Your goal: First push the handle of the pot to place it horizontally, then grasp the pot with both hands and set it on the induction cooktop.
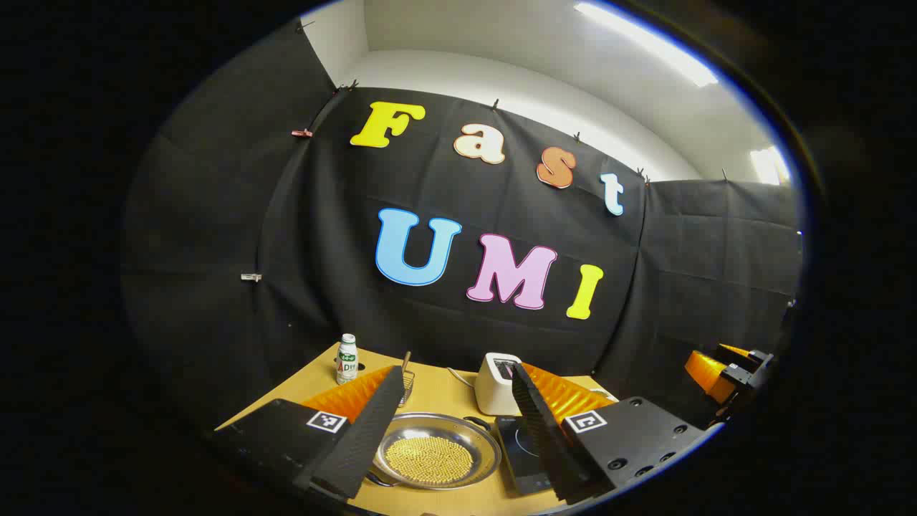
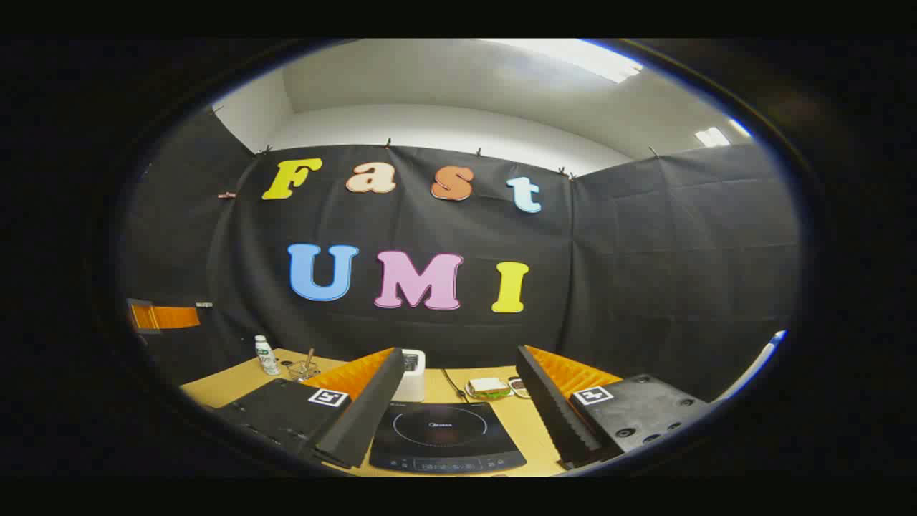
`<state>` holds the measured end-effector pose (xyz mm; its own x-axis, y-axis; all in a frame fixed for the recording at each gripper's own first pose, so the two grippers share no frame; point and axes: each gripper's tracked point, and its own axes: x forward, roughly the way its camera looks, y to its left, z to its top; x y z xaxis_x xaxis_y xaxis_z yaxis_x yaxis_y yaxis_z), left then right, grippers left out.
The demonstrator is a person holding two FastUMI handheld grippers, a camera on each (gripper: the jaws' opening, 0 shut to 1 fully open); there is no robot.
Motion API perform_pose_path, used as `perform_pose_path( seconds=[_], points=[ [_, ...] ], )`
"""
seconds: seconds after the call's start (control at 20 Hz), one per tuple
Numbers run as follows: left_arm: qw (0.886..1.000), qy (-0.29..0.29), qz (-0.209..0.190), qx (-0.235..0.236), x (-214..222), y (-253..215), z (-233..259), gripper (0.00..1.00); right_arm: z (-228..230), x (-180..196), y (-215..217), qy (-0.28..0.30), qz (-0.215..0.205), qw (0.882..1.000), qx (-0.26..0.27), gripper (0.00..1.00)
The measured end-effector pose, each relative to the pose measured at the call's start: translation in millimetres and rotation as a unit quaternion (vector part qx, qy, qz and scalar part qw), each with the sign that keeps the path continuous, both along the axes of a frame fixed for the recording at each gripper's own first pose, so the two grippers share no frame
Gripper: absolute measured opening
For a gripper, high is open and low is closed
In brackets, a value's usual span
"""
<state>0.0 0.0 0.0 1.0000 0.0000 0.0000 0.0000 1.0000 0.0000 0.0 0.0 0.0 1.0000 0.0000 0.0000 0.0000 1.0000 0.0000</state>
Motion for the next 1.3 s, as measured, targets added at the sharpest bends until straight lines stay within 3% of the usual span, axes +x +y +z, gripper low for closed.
perform_pose_path(
  seconds=[0.65,0.95,1.3],
  points=[
    [0.998,0.040,0.024,0.044,-1.0,5.9,-41.8,0.95,-6.6,-4.6,-7.6,0.009,0.004,1.000,0.016,0.98],
    [0.995,0.057,0.050,0.068,-5.7,5.0,-55.5,0.95,-20.4,8.2,-12.2,0.028,0.025,0.999,0.035,0.98],
    [0.992,0.091,0.049,0.079,3.1,1.6,-84.1,0.95,-42.0,13.8,-30.1,0.053,0.024,0.998,0.027,0.98]
  ],
)
